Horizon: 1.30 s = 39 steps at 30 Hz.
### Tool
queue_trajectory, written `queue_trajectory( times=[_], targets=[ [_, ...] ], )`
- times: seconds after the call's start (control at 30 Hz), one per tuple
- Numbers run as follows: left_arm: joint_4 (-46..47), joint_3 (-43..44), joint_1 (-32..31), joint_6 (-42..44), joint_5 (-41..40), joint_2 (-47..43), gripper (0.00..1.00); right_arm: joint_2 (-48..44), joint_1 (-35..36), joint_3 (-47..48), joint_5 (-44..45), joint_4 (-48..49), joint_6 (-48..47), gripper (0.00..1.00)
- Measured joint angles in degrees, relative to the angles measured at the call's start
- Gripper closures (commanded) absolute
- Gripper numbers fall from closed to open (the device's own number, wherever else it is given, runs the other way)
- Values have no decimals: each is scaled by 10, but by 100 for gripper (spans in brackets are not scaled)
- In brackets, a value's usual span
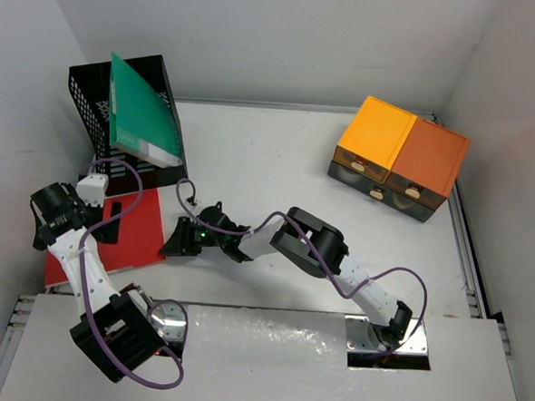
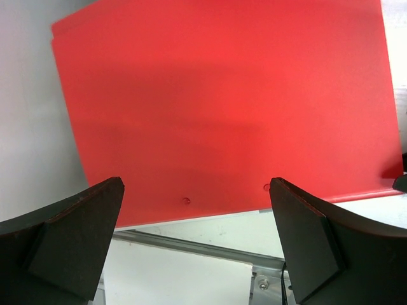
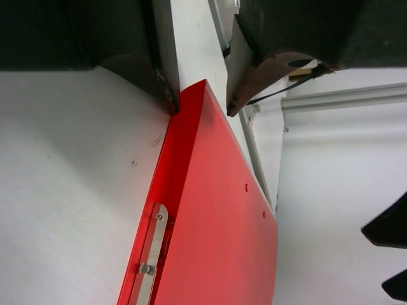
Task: Organize the desk
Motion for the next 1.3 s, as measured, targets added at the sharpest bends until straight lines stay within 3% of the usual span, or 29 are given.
queue_trajectory(
  times=[0.17,0.6,1.3],
  targets=[
    [16,-28,0,0,-4,9,2,0,0,12,13,-24,-29,75],
    [91,-110,0,-2,-43,37,2,-5,6,26,38,-53,-79,73],
    [155,-149,0,-2,-69,68,2,-24,16,13,62,-76,-106,76]
  ],
)
